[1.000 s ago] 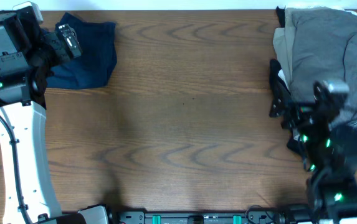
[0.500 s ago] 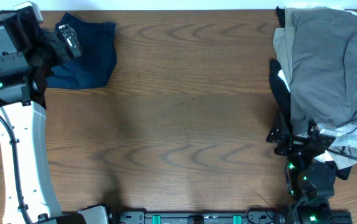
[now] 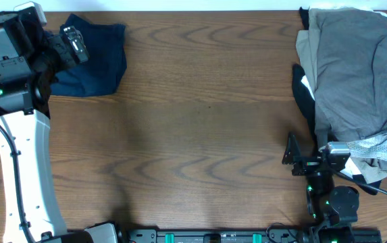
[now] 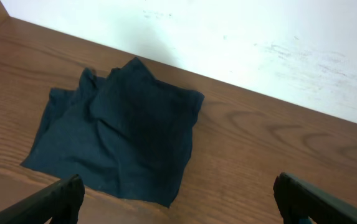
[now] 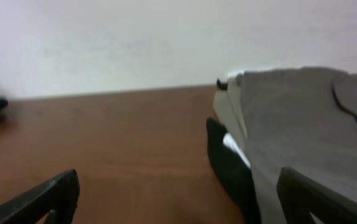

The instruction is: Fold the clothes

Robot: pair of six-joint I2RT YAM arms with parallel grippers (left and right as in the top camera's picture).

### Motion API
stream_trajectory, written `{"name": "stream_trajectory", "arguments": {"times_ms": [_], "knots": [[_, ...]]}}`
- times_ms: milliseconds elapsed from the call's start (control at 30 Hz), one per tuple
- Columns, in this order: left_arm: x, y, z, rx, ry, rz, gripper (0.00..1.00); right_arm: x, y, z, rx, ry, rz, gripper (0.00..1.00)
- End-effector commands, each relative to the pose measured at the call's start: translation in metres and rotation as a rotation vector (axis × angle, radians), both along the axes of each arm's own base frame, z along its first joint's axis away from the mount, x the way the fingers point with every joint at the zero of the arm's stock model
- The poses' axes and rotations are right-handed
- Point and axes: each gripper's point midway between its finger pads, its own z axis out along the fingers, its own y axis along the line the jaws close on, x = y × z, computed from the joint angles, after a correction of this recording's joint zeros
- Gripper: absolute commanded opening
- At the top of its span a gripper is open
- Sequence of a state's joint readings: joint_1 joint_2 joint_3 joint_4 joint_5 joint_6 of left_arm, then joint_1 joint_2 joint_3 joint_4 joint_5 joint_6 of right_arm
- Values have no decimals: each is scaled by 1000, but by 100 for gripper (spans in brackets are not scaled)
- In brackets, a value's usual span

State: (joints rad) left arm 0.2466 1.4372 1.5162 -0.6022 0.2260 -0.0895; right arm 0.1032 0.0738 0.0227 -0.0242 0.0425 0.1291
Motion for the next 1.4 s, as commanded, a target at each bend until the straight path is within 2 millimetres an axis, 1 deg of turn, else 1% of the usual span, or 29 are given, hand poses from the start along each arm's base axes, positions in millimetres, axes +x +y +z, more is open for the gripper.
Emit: {"name": "stream_trajectory", "arguments": {"times_ms": [0,67,100,1233,1367], "knots": [[0,2,3,2,-7,5,98,-3,5,-12,-54,24,33,99],[0,2,3,2,-7,5,98,-4,5,-5,-91,-11,35,99],[0,2,3,2,-7,5,98,-4,5,-4,-92,-12,34,99],[0,2,3,2,-6,5,98,-4,5,-5,-91,-10,35,99],[-4,1,-7,-3,15,5,98,-4,5,-5,-91,-10,35,99]]}}
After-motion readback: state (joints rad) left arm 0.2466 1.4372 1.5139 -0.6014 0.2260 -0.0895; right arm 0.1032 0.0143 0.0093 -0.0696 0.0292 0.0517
